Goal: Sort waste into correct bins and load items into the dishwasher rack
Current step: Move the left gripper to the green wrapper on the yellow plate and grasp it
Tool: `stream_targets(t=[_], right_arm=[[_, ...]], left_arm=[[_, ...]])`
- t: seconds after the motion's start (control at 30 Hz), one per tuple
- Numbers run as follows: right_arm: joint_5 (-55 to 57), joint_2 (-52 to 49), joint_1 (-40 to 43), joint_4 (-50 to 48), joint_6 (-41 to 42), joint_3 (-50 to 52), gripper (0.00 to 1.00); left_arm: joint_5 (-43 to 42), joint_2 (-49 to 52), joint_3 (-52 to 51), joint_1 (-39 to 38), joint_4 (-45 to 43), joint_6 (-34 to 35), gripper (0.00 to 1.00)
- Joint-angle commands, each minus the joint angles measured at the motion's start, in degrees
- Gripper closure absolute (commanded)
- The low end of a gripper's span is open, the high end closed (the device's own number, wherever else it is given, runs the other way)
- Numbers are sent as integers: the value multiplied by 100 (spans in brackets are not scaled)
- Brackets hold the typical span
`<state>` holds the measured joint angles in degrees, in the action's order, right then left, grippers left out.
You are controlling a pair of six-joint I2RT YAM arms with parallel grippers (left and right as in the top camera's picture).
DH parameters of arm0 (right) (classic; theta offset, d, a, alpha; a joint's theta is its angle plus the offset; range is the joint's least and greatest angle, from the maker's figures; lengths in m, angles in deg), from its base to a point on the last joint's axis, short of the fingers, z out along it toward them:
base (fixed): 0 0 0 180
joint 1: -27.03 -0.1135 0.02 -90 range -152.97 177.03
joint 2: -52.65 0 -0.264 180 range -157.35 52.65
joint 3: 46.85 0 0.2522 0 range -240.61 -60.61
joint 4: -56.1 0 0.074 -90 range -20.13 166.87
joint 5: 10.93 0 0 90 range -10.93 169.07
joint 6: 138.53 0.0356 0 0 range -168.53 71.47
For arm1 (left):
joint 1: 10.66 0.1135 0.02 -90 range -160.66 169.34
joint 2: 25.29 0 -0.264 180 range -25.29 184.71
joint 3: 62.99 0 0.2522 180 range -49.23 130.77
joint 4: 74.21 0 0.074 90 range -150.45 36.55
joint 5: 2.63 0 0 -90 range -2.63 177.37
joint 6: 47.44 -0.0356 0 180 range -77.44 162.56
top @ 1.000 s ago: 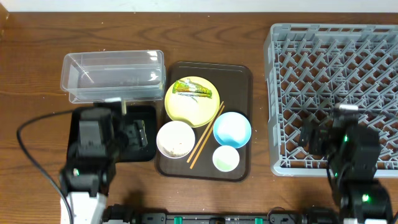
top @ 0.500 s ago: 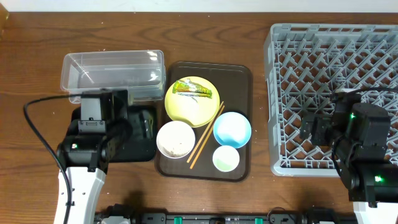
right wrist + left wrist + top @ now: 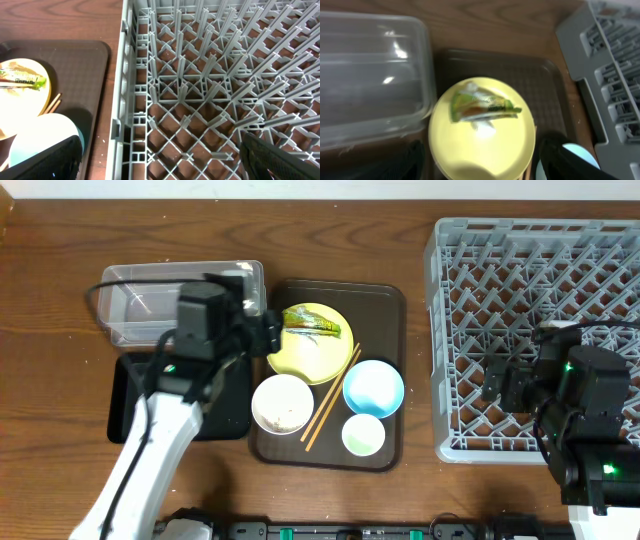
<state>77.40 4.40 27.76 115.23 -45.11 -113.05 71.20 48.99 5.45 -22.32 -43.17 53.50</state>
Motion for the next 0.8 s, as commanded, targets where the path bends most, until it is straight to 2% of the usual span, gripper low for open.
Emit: stream_targets(t=[0.0,0.2,0.43,0.77], right_arm=[[-28,35,37,0,35,-114,1],[-28,35,37,15,35,-114,1],[-24,35,37,94,35,-114,1],[-24,35,37,118,35,-114,1]], left_arm=[[57,490,125,-219,-286,208,24],[59,1478,125,-356,-883,872,24],[81,2177,122,-356,-1104,1792,25],[337,2618,118,-358,-1320,2046,25]])
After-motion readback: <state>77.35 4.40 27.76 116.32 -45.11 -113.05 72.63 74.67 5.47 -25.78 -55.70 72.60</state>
